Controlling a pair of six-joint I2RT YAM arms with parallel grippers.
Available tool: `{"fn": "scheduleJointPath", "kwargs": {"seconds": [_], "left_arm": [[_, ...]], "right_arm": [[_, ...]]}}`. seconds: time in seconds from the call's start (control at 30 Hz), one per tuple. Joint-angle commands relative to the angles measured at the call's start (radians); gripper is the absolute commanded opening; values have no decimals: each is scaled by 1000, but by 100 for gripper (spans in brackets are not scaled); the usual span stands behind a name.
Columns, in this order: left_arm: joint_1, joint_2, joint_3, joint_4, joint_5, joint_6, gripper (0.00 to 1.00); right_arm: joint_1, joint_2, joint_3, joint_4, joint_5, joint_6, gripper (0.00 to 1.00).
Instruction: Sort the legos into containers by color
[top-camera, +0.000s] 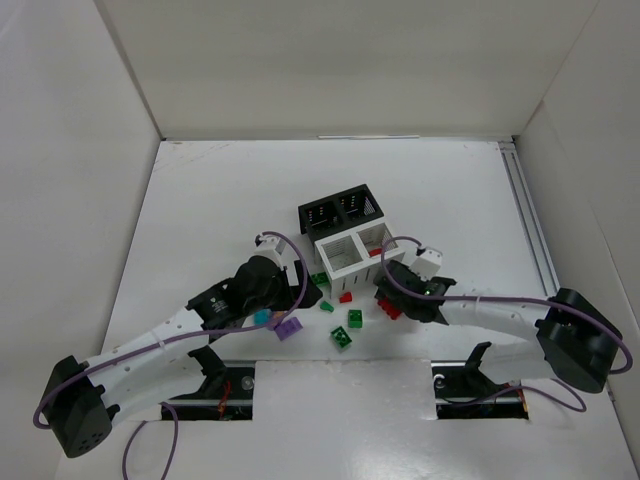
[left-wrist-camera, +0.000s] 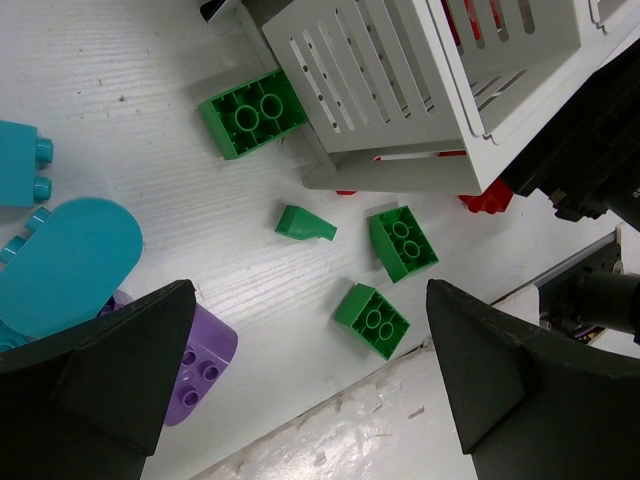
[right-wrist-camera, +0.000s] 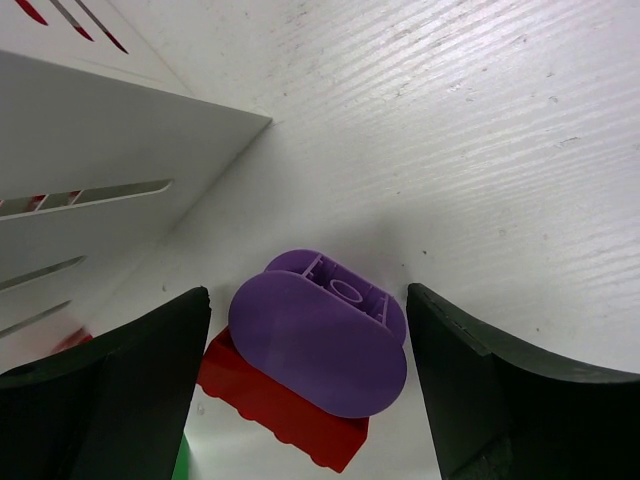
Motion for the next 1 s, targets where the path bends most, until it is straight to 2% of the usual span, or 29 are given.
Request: {"fn": "scheduleJointPath", "kwargs": {"seconds": [0.0,0.27,0.4,0.5,0.57,0.7,0.83,0.97], "left_arm": [[-5,-4,33,8,0,12,99],[-5,-23,24,8,0,3,99],[-5,-23,24,-2,0,3,99],[-5,-23,24,-2,0,3,99],[-5,-23,24,-2,-9,3,99],[-5,-13,33,-11,-9,3,99],[-5,-4,33,-11,-9,3,99],[-5,-15,33,-11,-9,3,99]], "right_arm": [[-4,-14,6,-63,19,-10,84],[-4,35,26,-28,19,9,82],[-4,58,44,-28,19,9,68],[-4,68,44,-19,19,9,62],[-13,58,44,-9,19,-11,54],[-13,29,44,-9,19,-75,54],[-13,-27,55,-9,19,-158,47],[-13,-112,139,-161,71,-246,47]]}}
